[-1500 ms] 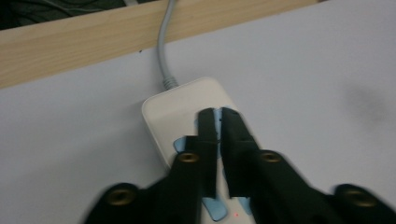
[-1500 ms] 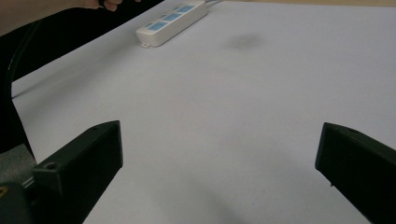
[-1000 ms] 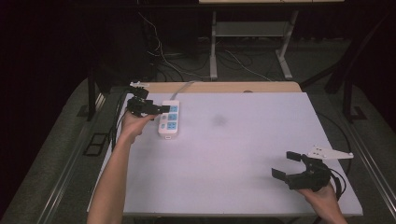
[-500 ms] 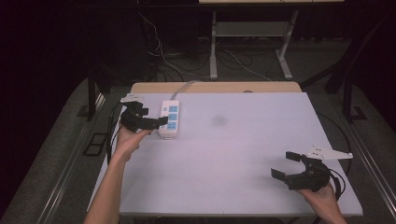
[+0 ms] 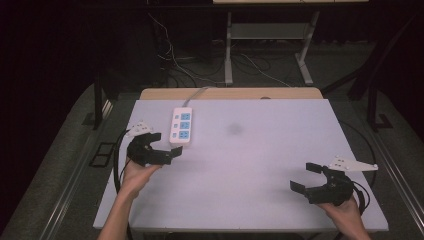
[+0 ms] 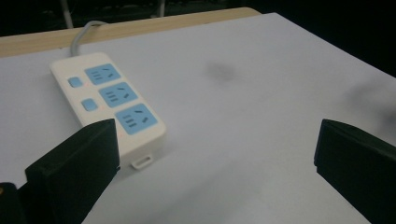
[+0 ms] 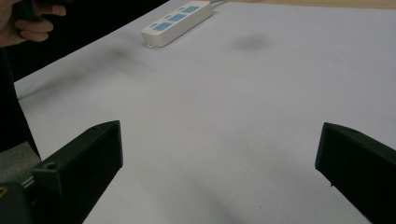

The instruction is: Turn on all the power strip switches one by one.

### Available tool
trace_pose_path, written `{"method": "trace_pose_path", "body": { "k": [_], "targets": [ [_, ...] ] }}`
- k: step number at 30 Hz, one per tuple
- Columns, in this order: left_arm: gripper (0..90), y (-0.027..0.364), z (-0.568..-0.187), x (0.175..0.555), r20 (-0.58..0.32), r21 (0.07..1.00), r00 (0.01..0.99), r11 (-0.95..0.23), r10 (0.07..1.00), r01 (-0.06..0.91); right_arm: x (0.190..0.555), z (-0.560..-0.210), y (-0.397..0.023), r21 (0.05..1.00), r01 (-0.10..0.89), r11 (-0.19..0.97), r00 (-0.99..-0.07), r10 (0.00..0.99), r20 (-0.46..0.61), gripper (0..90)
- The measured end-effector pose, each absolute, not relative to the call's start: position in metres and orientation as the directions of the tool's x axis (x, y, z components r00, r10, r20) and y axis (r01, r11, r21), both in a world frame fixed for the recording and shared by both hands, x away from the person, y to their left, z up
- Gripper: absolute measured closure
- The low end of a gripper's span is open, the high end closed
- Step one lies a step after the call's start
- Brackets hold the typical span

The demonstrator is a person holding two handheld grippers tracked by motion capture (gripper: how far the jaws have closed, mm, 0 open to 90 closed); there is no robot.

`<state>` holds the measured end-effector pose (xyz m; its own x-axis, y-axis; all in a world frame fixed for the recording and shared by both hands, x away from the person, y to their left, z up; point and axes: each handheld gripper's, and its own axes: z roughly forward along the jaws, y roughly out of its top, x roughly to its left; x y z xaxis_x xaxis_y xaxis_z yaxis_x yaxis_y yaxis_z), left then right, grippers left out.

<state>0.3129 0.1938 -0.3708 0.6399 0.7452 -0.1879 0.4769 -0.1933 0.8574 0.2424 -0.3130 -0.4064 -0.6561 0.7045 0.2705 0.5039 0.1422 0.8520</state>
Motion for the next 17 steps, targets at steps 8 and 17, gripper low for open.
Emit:
{"method": "trace_pose_path", "body": {
  "k": [8, 17],
  "targets": [
    [0.0, 0.183, -0.389, 0.283, -0.206, 0.866, 0.68, -0.192, 0.704, 0.461, 0.242, -0.408, -0.312, 0.847, 0.51, 0.147, -0.657, 0.702, 0.274, 0.7],
    [0.0, 0.174, -0.406, 0.263, -0.194, 0.865, 0.717, -0.228, 0.669, 0.447, 0.243, -0.409, -0.311, 0.841, 0.519, 0.154, -0.659, 0.698, 0.279, 0.7]
  ]
}}
